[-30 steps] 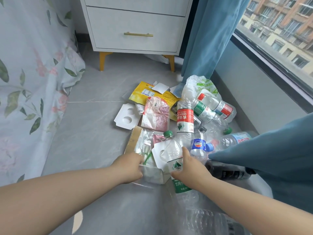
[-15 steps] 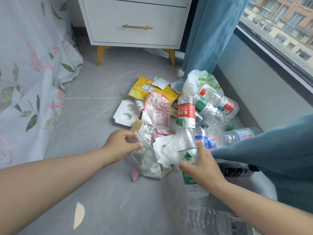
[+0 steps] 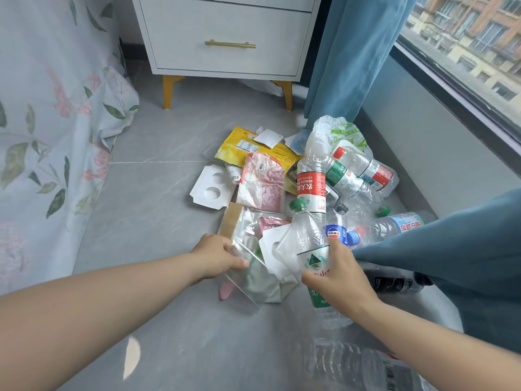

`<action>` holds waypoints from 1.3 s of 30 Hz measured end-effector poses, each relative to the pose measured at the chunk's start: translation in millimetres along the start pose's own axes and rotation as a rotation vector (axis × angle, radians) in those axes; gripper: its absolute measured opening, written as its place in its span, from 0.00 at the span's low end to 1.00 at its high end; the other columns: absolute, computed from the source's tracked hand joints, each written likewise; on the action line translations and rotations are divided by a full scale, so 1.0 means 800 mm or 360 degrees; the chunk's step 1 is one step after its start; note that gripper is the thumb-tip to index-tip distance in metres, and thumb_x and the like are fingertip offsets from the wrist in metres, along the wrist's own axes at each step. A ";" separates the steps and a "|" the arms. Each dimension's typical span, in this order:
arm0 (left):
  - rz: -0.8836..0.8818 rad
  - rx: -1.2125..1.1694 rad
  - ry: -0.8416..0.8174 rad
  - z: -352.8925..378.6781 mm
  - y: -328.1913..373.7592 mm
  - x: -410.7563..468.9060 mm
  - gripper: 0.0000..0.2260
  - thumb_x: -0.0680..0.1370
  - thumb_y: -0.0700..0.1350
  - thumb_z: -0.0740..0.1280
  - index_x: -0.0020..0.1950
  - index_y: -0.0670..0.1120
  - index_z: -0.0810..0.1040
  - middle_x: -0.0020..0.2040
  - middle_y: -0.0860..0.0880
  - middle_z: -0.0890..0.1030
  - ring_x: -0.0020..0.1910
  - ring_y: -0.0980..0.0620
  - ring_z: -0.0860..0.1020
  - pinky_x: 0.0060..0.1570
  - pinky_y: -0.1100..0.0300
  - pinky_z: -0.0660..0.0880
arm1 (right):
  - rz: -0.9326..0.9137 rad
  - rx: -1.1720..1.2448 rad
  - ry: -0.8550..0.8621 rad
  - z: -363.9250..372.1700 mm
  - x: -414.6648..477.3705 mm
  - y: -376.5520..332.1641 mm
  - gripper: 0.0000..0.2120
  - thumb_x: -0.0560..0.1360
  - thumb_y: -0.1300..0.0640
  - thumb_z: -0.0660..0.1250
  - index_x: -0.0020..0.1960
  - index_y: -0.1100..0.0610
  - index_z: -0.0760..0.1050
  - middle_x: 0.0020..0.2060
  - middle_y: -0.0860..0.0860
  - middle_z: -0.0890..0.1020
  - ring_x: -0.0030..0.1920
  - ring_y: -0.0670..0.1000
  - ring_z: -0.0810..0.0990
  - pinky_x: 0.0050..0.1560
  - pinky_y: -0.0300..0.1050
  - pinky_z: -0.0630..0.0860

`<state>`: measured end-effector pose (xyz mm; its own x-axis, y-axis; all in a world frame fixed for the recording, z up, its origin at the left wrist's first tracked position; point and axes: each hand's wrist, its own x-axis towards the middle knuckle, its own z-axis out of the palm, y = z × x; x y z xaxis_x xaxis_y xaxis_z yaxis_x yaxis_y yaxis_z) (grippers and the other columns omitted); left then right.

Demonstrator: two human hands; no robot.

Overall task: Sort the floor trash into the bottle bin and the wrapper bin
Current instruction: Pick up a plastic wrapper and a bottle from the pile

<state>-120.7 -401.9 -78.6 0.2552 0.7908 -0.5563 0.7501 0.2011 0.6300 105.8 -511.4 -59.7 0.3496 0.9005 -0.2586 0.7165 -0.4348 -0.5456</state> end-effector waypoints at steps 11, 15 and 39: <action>0.0611 0.0468 -0.0095 0.015 0.032 -0.020 0.05 0.69 0.48 0.75 0.42 0.49 0.83 0.75 0.49 0.60 0.73 0.55 0.61 0.59 0.69 0.60 | -0.0001 0.0089 0.0015 -0.005 -0.001 -0.003 0.27 0.56 0.38 0.63 0.49 0.50 0.64 0.45 0.50 0.73 0.45 0.53 0.75 0.44 0.52 0.75; 0.0590 0.0722 -0.0143 0.035 0.036 -0.020 0.05 0.70 0.50 0.74 0.40 0.52 0.79 0.64 0.49 0.69 0.68 0.49 0.65 0.52 0.64 0.67 | -0.0004 0.0069 0.0006 -0.003 -0.001 0.000 0.23 0.59 0.42 0.66 0.49 0.50 0.64 0.45 0.49 0.72 0.45 0.52 0.74 0.45 0.51 0.75; 0.0424 -0.0214 -0.0176 -0.028 0.033 -0.043 0.12 0.60 0.46 0.77 0.41 0.48 0.82 0.41 0.50 0.82 0.37 0.59 0.78 0.47 0.63 0.76 | -0.0006 0.0153 0.0121 -0.027 0.002 -0.008 0.31 0.62 0.41 0.69 0.60 0.51 0.64 0.51 0.49 0.73 0.51 0.51 0.75 0.52 0.54 0.76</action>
<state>-123.6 -410.9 -30.2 0.5021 0.7599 -0.4128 0.5626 0.0755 0.8233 115.2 -507.5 -39.4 0.3943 0.8976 -0.1973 0.6580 -0.4256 -0.6213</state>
